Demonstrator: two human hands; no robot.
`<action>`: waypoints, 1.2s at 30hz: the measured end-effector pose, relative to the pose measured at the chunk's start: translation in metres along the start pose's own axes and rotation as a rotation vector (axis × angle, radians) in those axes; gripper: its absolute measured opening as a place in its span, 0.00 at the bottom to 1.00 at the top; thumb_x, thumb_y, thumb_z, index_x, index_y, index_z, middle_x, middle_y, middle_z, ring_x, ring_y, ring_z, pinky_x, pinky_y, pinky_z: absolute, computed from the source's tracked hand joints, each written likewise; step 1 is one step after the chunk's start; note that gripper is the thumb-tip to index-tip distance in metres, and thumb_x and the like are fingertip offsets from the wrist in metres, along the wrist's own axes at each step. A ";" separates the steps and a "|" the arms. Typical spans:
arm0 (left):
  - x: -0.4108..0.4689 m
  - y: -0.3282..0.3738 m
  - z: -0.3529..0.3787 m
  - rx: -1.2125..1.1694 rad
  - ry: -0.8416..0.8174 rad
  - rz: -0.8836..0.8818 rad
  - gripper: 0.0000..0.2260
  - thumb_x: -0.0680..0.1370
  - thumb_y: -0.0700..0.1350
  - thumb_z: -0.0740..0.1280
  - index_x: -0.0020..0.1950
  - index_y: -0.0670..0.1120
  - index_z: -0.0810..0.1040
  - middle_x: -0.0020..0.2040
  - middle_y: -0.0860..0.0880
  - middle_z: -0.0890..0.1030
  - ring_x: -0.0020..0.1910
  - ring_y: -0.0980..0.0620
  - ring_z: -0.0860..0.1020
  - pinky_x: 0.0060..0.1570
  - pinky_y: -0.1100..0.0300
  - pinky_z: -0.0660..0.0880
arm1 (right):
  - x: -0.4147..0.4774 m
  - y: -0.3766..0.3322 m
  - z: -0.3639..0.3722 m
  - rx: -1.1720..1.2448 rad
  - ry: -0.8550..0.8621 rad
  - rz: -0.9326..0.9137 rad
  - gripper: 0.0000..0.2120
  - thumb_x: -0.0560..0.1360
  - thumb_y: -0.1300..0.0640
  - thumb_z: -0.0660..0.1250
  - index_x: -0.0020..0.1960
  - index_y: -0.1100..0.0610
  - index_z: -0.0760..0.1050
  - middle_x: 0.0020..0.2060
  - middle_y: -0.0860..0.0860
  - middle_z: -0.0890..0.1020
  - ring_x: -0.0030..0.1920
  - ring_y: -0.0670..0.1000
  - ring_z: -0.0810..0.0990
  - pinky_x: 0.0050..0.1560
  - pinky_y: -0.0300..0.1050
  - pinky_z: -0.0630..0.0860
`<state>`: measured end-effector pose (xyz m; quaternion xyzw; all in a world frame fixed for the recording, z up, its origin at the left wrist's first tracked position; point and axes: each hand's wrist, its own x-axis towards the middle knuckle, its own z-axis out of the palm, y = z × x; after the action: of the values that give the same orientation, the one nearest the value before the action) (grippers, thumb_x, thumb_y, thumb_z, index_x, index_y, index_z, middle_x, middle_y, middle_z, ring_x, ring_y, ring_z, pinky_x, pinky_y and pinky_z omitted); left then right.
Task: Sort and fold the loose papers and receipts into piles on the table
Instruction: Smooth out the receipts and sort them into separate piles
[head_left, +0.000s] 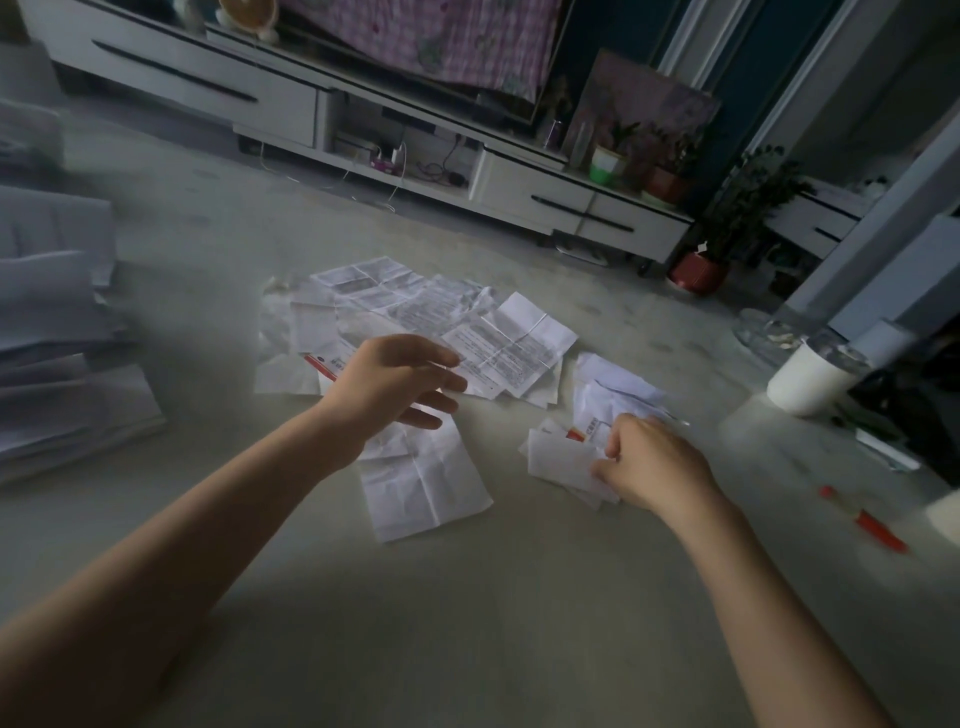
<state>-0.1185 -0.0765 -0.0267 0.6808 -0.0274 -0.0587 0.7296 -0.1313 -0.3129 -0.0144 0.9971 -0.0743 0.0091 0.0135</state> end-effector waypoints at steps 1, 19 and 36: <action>0.000 0.000 0.000 0.000 0.002 0.003 0.06 0.77 0.33 0.63 0.47 0.42 0.77 0.41 0.46 0.83 0.34 0.53 0.82 0.36 0.59 0.80 | 0.001 0.001 -0.002 0.047 0.012 0.003 0.09 0.72 0.56 0.64 0.50 0.58 0.76 0.55 0.54 0.79 0.59 0.55 0.75 0.50 0.43 0.72; 0.010 0.012 -0.029 -0.023 0.260 0.081 0.10 0.76 0.32 0.60 0.42 0.45 0.76 0.38 0.47 0.81 0.30 0.55 0.79 0.32 0.65 0.76 | -0.033 -0.066 0.011 0.566 0.006 -0.652 0.26 0.72 0.53 0.70 0.67 0.54 0.67 0.62 0.46 0.70 0.63 0.43 0.68 0.64 0.34 0.64; 0.011 0.008 -0.023 0.009 0.167 0.062 0.09 0.77 0.33 0.61 0.42 0.46 0.75 0.39 0.48 0.81 0.35 0.52 0.79 0.37 0.63 0.75 | -0.032 -0.092 0.024 0.497 -0.016 -0.688 0.13 0.68 0.50 0.74 0.50 0.53 0.80 0.49 0.49 0.81 0.52 0.47 0.77 0.55 0.43 0.71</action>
<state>-0.1047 -0.0542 -0.0210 0.6852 0.0123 0.0211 0.7279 -0.1490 -0.2183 -0.0409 0.9367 0.2673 0.0141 -0.2257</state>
